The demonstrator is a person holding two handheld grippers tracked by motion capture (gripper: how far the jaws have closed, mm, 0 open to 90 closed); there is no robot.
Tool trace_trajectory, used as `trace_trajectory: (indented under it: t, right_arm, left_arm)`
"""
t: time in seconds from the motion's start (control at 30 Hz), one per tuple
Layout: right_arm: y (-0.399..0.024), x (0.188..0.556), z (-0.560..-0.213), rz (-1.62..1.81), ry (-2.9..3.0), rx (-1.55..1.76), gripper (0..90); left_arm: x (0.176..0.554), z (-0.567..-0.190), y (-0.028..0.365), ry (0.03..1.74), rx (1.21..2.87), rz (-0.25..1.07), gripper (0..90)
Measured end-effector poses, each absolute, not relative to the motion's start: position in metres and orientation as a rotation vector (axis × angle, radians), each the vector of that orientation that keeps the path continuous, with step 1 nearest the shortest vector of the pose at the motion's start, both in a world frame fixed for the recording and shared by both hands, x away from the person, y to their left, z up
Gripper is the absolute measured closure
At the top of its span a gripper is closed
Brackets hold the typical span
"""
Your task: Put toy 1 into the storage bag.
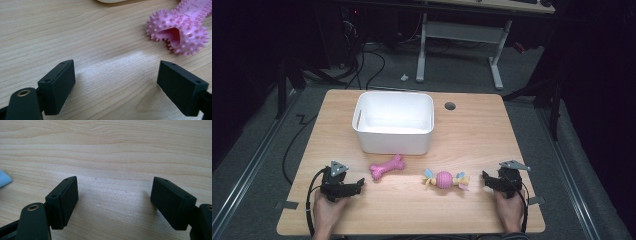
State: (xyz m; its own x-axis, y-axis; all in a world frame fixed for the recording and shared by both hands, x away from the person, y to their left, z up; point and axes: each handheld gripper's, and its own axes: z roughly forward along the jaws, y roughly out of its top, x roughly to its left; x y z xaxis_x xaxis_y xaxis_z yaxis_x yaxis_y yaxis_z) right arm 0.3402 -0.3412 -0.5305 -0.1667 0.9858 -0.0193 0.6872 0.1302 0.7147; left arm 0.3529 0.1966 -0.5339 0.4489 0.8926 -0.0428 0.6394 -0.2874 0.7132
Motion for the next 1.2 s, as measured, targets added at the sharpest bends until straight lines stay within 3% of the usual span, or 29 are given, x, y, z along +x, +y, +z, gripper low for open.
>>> trace_trajectory:
  t: [0.33, 1.2]
  right_arm:
    - [-0.341, 0.34, -0.531, 0.794, 1.923, 1.599, 22.1]
    - [-0.341, 0.34, -0.531, 0.795, 1.925, 1.596, 22.1]
  left_arm:
    - [0.351, -0.522, 0.2, 1.26, 2.006, 0.486, 22.5]
    - [0.353, -0.486, 0.178, 1.098, 2.048, 0.529, 21.5]
